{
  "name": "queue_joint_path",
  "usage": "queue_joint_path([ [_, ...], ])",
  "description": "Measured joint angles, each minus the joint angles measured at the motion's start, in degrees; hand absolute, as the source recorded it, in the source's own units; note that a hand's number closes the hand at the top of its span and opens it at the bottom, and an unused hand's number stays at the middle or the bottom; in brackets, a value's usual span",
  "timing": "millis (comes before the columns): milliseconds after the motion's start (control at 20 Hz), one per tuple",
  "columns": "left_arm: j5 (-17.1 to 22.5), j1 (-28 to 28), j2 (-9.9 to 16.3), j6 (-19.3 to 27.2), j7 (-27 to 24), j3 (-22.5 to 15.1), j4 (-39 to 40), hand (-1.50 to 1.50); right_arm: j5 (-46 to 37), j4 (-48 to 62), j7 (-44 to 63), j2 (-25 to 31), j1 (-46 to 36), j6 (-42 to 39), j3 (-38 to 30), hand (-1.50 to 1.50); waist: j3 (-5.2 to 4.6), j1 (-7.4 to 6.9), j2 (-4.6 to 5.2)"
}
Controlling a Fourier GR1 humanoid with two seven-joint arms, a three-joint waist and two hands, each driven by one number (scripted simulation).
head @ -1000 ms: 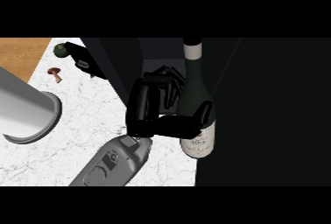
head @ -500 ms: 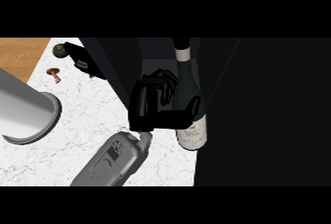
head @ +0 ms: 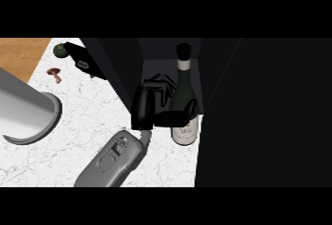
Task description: Pick up the wine, place it into the cabinet and close the cabinet
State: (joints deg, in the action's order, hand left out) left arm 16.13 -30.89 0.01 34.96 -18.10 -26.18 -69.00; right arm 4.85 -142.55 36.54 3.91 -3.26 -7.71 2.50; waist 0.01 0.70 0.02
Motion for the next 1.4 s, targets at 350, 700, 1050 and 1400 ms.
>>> queue_joint_path([
  [350, 1.91, -1.93, 0.04, -0.81, -4.3, 3.3, 4.96, 1.5, 0.05, -0.04, 1.37, -0.47, -1.69, 0.83, 0.66, -1.5, -0.01, 0.01, 0.01],
  [700, 3.96, -4.82, 0.45, -3.56, -5.82, 7.43, 10.25, 1.5, -0.08, 0.09, 0.6, -0.96, -1.11, 0.91, 0.8, -1.5, -0.02, -0.08, 0.0],
  [1050, 6.23, -9.78, 0.1, -5.88, -5.69, 9.53, 16.82, 1.5, 0.0, 0.09, -0.49, -1.48, 0.37, 0.23, 1.76, -1.5, -0.01, 0.33, 0.07],
  [1400, 7.98, -15.99, 0.2, -6.82, -6.65, 11.67, 25.96, 1.5, 0.45, 0.2, 0.14, -1.39, -0.24, 0.25, 0.26, -1.5, -0.01, 0.57, 0.14],
])
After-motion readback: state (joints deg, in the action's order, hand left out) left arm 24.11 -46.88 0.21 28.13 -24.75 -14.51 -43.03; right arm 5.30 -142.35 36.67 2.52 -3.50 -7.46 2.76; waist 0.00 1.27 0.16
